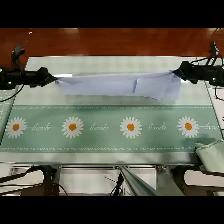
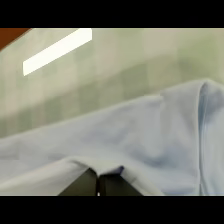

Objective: Fold the shirts.

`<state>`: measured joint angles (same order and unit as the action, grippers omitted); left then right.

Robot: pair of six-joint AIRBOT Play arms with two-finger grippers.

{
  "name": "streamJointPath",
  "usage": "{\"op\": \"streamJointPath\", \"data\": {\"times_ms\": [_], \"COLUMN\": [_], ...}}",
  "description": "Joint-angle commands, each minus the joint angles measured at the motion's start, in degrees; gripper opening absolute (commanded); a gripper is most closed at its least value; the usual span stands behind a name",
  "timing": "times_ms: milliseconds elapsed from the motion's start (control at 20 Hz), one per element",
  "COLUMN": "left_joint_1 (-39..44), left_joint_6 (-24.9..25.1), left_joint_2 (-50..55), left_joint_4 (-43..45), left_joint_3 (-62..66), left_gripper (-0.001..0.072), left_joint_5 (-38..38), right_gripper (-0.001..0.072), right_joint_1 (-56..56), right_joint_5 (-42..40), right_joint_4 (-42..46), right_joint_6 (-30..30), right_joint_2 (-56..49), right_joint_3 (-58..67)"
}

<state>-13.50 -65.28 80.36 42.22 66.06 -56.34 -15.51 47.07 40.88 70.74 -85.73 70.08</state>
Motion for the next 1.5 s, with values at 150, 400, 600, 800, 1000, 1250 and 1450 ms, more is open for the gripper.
{"op": "streamJointPath", "data": {"times_ms": [150,400,600,800,1000,1250,1450], "left_joint_1": [3.7,3.8,1.6,-0.9,-0.5,1.8,3.5], "left_joint_6": [-2.0,-2.0,-2.0,-2.0,-2.0,-2.0,-2.0], "left_joint_2": [14.7,20.8,20.3,19.4,17.8,15.1,13.8], "left_joint_4": [-2.4,-2.4,-1.7,-1.7,-1.8,-2.2,-2.3], "left_joint_3": [9.6,13.7,13.7,13.7,13.7,13.7,13.7], "left_gripper": [0.0019,0.0108,0.0539,0.0513,0.0484,0.0484,0.0484], "left_joint_5": [6.9,5.5,-1.2,-12.8,-15.9,-16.4,-16.4], "right_gripper": [0.002,0.0247,0.0484,0.0612,0.0614,0.0614,0.0444], "right_joint_1": [2.5,2.2,-1.9,-6.7,-8.7,-2.2,3.8], "right_joint_5": [-8.8,-9.4,-4.8,3.5,11.3,9.6,3.8], "right_joint_4": [-1.7,-1.3,5.6,29.0,17.2,3.3,-6.4], "right_joint_6": [1.1,0.9,-1.8,13.2,7.3,3.1,-1.6], "right_joint_2": [-10.6,-12.4,-8.9,-6.3,-10.8,-16.6,-17.4], "right_joint_3": [4.7,4.7,4.9,4.9,4.9,4.9,4.9]}}
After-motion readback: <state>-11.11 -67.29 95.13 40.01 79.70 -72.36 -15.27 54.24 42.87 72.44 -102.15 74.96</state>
